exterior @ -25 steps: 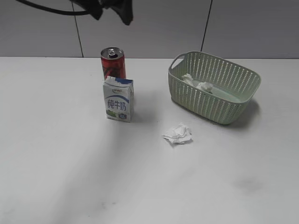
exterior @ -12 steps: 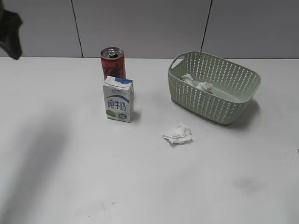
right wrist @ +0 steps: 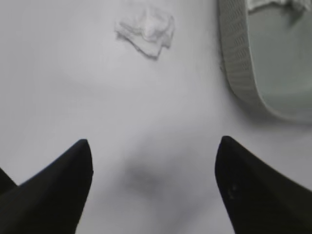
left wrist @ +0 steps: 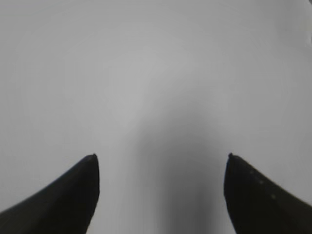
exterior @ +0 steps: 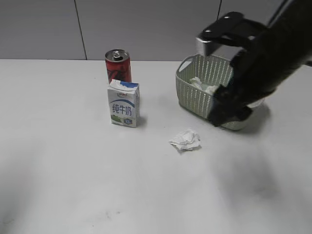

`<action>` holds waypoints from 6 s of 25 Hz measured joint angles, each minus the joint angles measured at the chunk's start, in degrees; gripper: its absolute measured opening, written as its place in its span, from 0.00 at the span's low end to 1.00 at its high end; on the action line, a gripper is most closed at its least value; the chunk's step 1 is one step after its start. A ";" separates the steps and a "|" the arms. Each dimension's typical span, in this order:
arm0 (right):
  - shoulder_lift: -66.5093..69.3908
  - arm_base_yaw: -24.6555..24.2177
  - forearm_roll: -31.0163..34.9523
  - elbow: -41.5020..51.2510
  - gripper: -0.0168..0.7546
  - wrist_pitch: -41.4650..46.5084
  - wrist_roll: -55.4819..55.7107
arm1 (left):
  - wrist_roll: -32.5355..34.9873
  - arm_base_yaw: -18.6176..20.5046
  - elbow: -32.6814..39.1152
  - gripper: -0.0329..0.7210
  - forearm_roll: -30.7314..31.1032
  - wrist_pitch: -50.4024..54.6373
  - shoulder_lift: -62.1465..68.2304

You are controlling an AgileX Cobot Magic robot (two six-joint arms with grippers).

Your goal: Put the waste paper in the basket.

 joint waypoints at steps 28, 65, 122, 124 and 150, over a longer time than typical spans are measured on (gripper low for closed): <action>31.67 5.83 -5.33 -13.29 0.78 -11.34 32.99 | 0.57 0.07 32.29 0.82 -0.62 -2.20 -72.49; 18.08 5.83 -10.37 -13.66 0.01 -8.78 28.37 | 0.57 0.07 32.29 0.82 -0.62 -2.14 -72.54; 21.52 -8.49 -9.45 -33.42 0.82 9.25 26.67 | 0.57 0.07 32.29 0.82 -0.62 -2.14 -72.54; 21.44 -10.34 -9.26 -33.42 0.82 12.35 25.45 | 0.57 0.07 32.29 0.82 -0.62 -2.14 -72.54; -31.66 -22.07 -5.68 8.39 0.79 6.19 21.96 | 0.57 0.07 32.29 0.82 -0.62 -2.14 -72.54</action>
